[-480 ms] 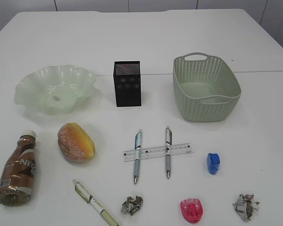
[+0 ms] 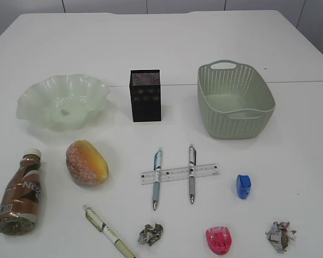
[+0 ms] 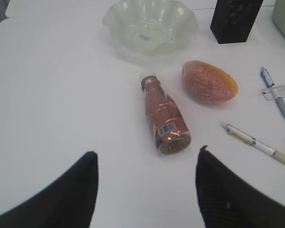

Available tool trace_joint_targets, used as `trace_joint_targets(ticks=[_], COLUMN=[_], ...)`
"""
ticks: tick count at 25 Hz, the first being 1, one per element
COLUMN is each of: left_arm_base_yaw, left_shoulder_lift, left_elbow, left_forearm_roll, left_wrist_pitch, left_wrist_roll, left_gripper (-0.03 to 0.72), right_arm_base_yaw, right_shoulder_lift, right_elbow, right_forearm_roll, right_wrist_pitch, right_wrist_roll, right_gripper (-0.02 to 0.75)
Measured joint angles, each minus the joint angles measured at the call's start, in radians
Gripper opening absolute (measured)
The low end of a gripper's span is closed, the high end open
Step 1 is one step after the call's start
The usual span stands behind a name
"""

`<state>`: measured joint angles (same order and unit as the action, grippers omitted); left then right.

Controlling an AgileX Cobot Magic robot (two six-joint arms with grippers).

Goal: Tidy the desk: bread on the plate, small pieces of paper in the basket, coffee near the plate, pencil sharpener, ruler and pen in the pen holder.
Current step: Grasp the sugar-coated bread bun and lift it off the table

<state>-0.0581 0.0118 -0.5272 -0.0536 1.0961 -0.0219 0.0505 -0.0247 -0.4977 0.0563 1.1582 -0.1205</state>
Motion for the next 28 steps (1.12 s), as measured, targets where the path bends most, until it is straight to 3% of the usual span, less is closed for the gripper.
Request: trace_joint_targets(ticks=[28], left_arm_base_yaw=[0.000], left_shoulder_lift=[0.000], left_elbow=[0.000], left_forearm_roll=[0.000], left_wrist_pitch=[0.000], left_wrist_roll=[0.000], left_gripper=[0.446], right_arm_base_yaw=[0.000], right_shoulder_lift=[0.000], right_elbow=[0.000], right_forearm_roll=[0.000], right_wrist_pitch=[0.000], right_wrist_roll=[0.000], right_gripper=[0.570])
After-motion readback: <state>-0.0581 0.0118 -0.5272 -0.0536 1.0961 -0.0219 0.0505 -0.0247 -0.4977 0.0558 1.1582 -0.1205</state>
